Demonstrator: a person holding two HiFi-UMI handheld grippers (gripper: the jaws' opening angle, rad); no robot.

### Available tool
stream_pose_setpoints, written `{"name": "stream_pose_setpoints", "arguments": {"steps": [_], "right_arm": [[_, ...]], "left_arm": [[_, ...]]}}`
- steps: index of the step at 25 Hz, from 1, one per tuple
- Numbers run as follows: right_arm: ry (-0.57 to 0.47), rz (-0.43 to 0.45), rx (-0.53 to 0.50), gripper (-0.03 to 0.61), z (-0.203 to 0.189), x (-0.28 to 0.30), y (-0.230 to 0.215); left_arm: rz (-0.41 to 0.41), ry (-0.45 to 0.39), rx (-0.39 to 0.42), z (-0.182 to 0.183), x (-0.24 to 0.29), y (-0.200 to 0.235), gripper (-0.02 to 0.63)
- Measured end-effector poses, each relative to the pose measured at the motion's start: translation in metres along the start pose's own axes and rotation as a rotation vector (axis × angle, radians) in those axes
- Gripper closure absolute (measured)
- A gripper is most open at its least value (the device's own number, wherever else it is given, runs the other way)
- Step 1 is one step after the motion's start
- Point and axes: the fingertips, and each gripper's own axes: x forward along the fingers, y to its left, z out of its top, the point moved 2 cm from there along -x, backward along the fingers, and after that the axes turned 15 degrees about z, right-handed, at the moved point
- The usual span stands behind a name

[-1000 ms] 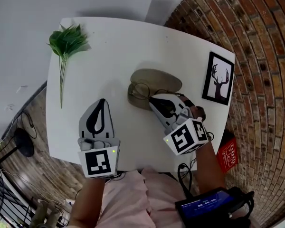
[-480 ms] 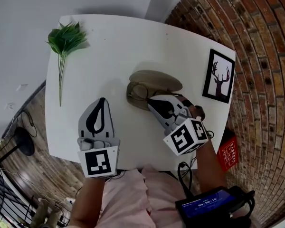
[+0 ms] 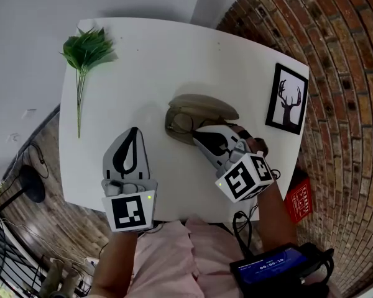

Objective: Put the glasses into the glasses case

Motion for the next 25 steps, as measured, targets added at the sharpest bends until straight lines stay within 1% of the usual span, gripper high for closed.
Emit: {"name": "stream_pose_setpoints", "arguments": {"steps": [10,25], "right_arm": [[0.015,0.023,0.015,0.555,-0.009,0.008,0.006],[-0.012,-0.001,-0.006,0.555,-0.012,0.01,0.001]], "left_arm": [[0.006,0.008,0.004,-0.002,-0.001,0.002,0.606],[0.003,0.015,0.004,-0.005,0.0,0.001,0.606]]}}
